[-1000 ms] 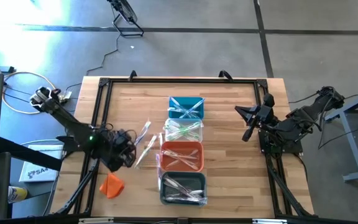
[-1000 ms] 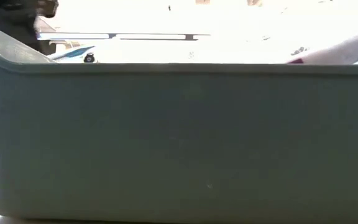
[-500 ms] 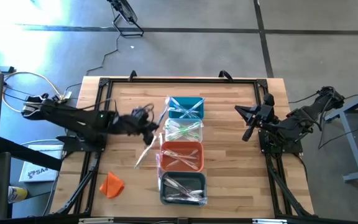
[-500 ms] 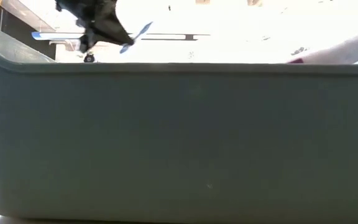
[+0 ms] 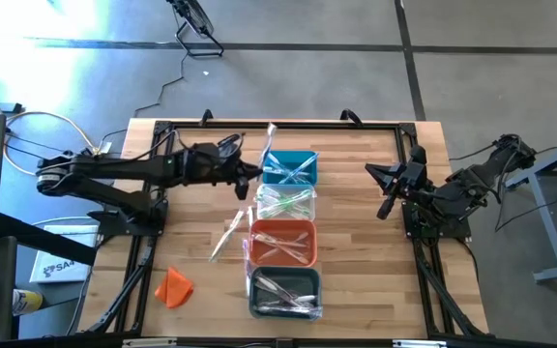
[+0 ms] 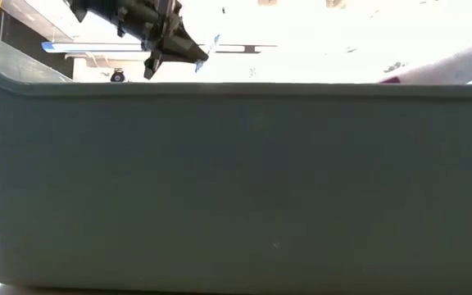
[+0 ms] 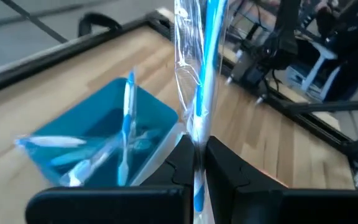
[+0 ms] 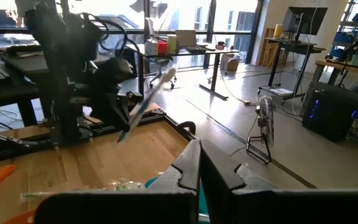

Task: Pick & Place Toothbrushes
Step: Put the blue toothbrush into the blue bin

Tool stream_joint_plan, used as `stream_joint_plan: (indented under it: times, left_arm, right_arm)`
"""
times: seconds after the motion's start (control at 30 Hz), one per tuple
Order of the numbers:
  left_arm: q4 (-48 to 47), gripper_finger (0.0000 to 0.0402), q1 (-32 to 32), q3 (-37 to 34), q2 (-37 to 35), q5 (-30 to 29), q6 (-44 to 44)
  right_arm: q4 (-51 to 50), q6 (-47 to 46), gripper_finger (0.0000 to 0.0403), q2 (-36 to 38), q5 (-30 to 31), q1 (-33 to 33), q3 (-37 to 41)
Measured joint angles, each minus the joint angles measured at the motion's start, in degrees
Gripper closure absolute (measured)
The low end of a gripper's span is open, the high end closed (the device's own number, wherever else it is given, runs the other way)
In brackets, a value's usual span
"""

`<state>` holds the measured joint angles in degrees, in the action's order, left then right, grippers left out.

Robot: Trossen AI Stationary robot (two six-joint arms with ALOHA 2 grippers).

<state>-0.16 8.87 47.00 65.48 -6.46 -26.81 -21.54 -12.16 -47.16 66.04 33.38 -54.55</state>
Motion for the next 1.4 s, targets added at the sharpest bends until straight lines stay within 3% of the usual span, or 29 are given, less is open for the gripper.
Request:
stream_joint_plan:
  times: [0.33, 0.7, 1.4]
  left_arm:
    - [0.8, 0.0391, 4.7, 9.0, 14.0, 7.6, 5.5]
    - [-12.1, 0.0391, 10.2, 23.9, 25.8, 9.4, 13.4]
    - [-13.7, 0.0383, 11.0, 24.9, 35.0, 10.1, 14.6]
  right_arm:
    - [0.4, -0.2, 0.0401, 0.0, -0.1, 0.0, 0.0]
    - [0.5, -0.2, 0.0401, 0.0, -0.2, 0.0, 0.0]
    - [0.6, -0.2, 0.0401, 0.0, -0.2, 0.0, 0.0]
